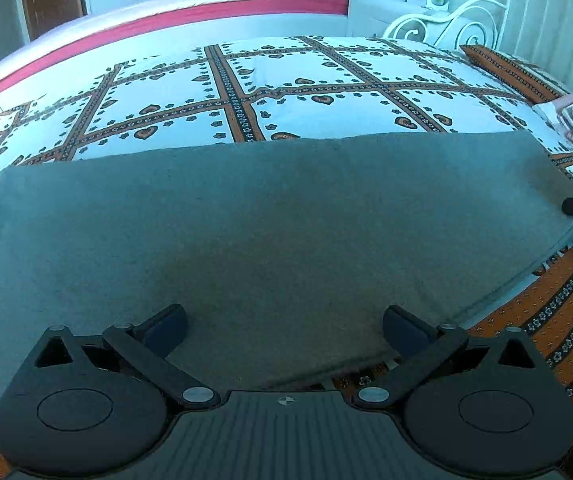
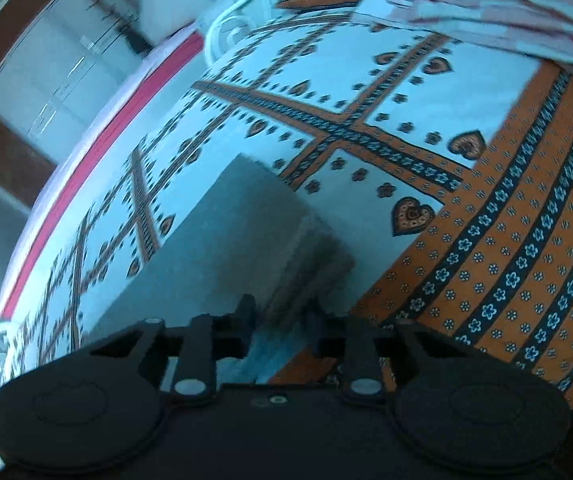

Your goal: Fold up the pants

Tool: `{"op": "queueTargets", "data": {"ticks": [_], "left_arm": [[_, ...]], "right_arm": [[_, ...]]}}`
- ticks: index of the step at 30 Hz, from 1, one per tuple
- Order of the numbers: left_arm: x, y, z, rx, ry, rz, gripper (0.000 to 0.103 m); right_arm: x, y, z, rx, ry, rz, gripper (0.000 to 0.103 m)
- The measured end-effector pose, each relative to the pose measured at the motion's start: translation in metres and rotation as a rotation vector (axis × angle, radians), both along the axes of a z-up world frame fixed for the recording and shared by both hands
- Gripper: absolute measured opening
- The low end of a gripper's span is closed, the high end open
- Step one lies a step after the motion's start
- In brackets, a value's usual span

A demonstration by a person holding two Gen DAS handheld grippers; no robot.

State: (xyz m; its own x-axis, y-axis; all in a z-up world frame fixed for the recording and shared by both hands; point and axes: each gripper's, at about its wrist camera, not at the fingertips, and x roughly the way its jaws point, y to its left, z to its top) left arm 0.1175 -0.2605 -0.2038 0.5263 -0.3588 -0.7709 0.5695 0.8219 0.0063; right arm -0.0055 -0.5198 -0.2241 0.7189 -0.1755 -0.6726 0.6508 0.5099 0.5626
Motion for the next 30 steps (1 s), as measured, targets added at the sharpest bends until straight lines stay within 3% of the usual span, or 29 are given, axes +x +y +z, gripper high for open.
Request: {"op": "queueTargets", "data": {"ticks": [4,7,9,13,17,23,26,30], "left_arm": [[0.001,-0.002,0.001,-0.003,0.005,0.005,0.103],[-0.001,-0.004,0.000,-0.003,-0.005,0.003,0.103],[-0.001,-0.004,-0.001,-0.006,-0.005,0.004,0.103],[-0.003,-0.005,0.000,-0.012,-0.011,0.003,0.103],[-0.008,-0.009,-0.002,-0.020,-0.021,-0.023,0.103],[-0.007,-0.014,-0.005,0.001,-0.020,-0.040,0.103],[-0.007,0.000,0.004,-0.049,-0.029,-0.034,0.103],[0.008,0.052,0.026,-0.105,-0.061,0.059,0.103]], "right_arm": [[-0.006,-0.004,-0.002,0.052,-0.078,-0.074,0.007],[0.001,-0.001,-0.003,0.017,-0.013,-0.067,0.006],[-0.004,-0.003,-0.007,0.057,-0.044,-0.103,0.008],[0.002,0.007,0.009,-0.052,-0.048,-0.081,0.007],[0.020,0.030,0.035,-0.214,-0.049,0.025,0.006],[0.048,0.064,0.070,-0.317,-0.124,0.168,0.006],[0.073,0.100,0.099,-0.386,-0.182,0.311,0.006],[0.109,0.154,0.121,-0.408,-0.253,0.479,0.006]]}}
